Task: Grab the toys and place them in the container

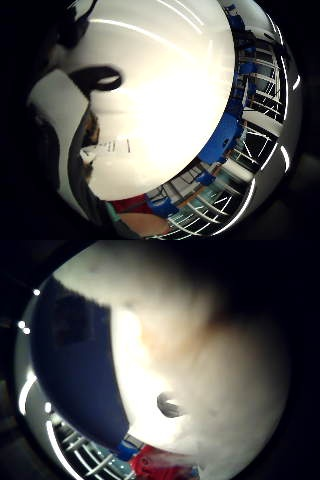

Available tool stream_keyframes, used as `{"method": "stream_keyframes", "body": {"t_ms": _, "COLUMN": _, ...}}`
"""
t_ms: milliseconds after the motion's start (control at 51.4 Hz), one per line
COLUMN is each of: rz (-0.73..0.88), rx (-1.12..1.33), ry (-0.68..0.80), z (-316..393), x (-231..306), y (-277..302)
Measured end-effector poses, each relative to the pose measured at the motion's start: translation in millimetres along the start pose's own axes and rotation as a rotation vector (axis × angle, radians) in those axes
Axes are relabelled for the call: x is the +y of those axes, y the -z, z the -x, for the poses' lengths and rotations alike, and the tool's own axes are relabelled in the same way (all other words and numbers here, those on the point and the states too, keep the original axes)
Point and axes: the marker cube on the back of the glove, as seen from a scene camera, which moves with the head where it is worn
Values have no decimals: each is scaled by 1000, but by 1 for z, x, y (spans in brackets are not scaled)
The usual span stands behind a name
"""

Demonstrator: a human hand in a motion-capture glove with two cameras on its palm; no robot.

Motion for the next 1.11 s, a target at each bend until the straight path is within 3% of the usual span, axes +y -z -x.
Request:
{"method": "stream_keyframes", "body": {"t_ms": 273, "rz": -136, "rx": 44, "ry": 35, "z": 4, "x": 8, "y": -8}}
{"method": "stream_keyframes", "body": {"t_ms": 526, "rz": -107, "rx": 8, "ry": 33, "z": -5, "x": 30, "y": 4}}
{"method": "stream_keyframes", "body": {"t_ms": 818, "rz": -179, "rx": 35, "ry": 52, "z": 3, "x": 67, "y": 74}}
{"method": "stream_keyframes", "body": {"t_ms": 1110, "rz": -262, "rx": 93, "ry": 102, "z": 62, "x": 90, "y": 160}}
